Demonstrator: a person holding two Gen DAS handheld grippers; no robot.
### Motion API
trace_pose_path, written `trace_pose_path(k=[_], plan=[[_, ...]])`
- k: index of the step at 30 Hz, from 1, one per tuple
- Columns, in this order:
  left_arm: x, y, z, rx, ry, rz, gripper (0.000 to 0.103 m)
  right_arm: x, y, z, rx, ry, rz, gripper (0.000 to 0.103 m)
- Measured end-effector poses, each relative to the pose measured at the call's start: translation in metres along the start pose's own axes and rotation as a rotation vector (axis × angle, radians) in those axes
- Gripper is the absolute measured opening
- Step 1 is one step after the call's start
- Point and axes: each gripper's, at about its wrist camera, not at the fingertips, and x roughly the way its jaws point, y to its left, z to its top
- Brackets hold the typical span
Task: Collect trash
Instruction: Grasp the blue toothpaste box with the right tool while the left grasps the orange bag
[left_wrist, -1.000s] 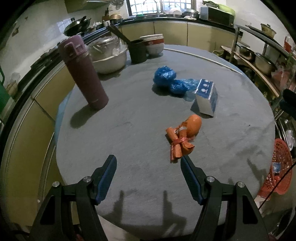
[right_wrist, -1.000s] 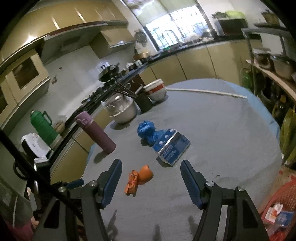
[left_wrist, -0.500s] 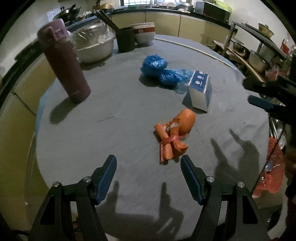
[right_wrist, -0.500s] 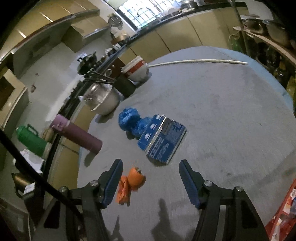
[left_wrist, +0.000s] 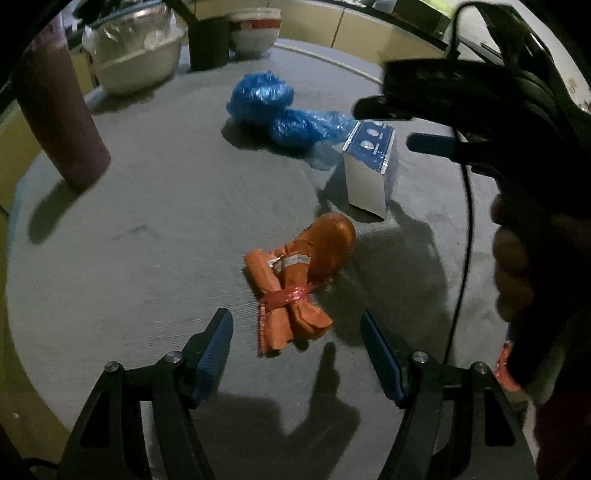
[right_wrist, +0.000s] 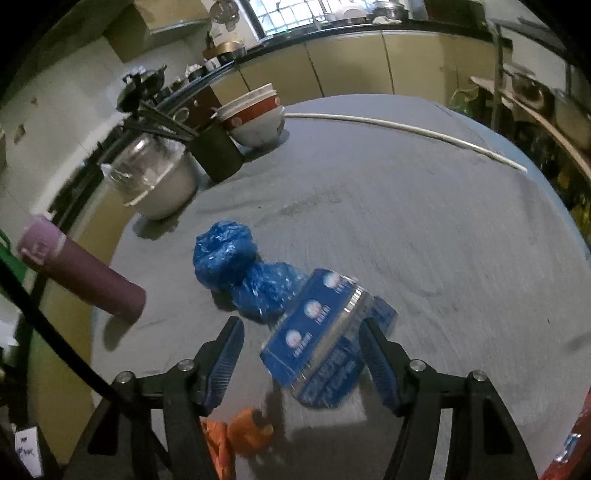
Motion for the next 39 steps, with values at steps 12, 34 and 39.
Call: trace_pose_path(k=[12,34,39], plan=[[0.016,0.008,0.001,-0.046,0.015,-0.005,0.045,-0.004,-0.041,-0.015,0.038,0.026,-0.098,0.068],[0.0,0.038,-0.016,-0.1,-0.001,0.006,0.036,0.017,0.033,-0.011,-0.164,-0.049,-0.272,0.071],[0.003,0.043,-0.012,-0.113,0.001,0.0,0.045,0.019,0.009,-0.02,-0.099,-0.026,-0.262,0.071]])
